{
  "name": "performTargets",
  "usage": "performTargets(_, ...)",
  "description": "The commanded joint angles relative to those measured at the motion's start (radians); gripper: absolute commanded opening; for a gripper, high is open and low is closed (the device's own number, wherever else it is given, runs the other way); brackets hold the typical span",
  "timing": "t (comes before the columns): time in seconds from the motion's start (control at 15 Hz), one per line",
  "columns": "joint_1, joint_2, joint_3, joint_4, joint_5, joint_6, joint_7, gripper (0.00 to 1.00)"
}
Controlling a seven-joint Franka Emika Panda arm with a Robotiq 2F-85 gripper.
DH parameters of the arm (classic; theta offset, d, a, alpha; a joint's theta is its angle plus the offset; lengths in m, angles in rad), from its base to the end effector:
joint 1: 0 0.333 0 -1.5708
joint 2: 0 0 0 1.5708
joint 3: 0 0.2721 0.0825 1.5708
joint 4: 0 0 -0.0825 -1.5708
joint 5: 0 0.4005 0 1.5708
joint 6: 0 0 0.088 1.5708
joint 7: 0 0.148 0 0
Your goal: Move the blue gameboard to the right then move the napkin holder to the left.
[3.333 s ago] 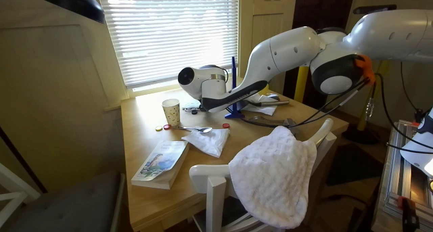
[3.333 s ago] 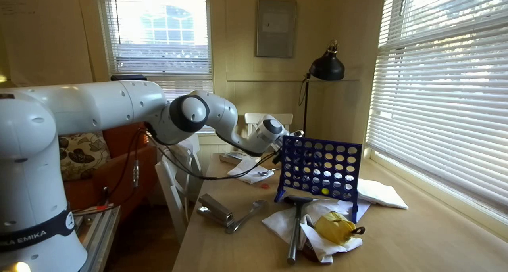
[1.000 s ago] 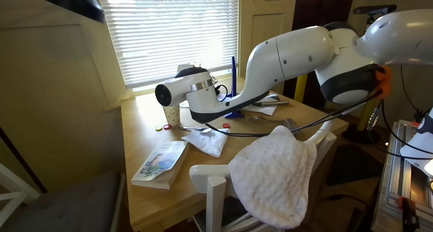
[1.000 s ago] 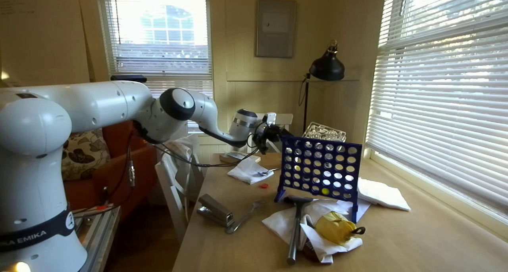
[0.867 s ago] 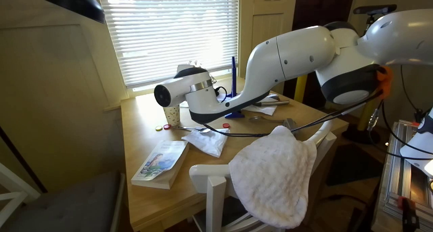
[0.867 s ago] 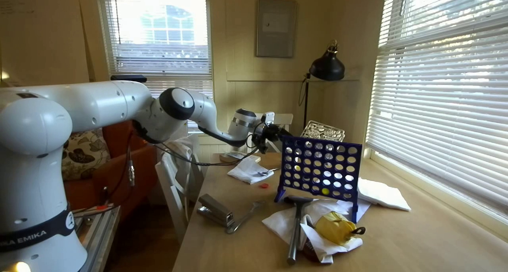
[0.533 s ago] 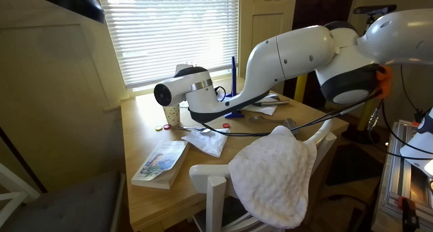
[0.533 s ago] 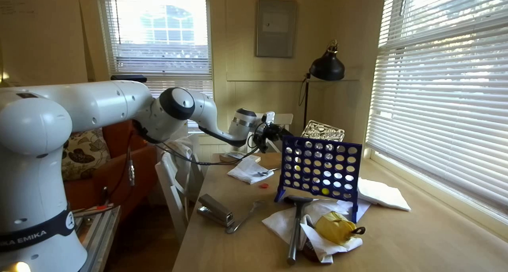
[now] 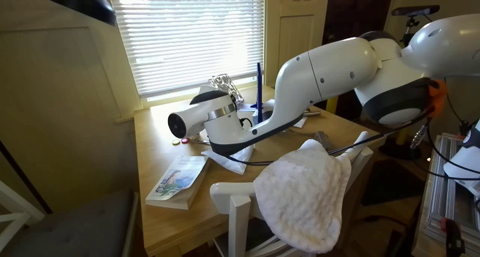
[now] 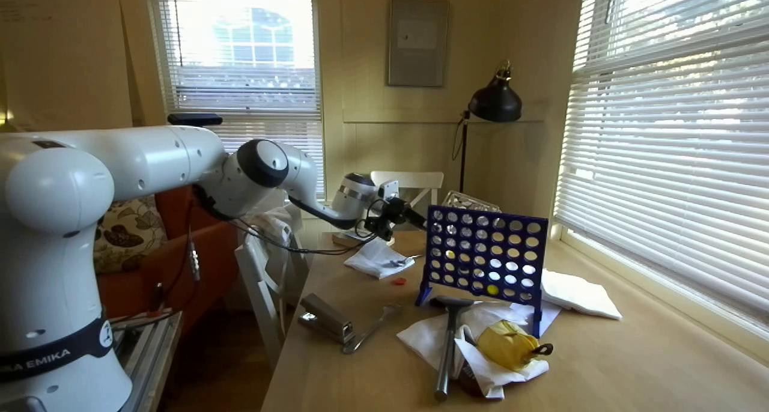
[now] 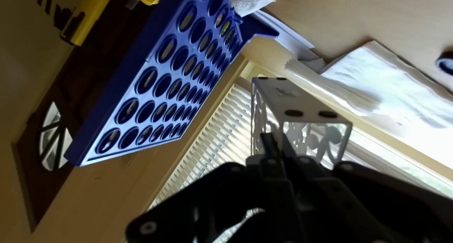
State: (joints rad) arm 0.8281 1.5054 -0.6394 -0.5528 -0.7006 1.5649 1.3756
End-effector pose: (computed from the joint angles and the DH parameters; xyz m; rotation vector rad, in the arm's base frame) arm 0.6801 0.3052 0.1416 1.7707 -0.5298 1.0182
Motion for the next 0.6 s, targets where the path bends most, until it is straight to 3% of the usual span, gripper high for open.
performTargets(0.0,0.053,0.0,-0.023,-0.028,-0.074,0.016,0.123,0.01)
performTargets(0.2,0.06,0.0,-0.01,-0.032,-0.09,0.101,0.206,0.01)
performTargets(0.53,0.01,0.001,0.026,-0.047,-0.057,0.328,0.341,0.01)
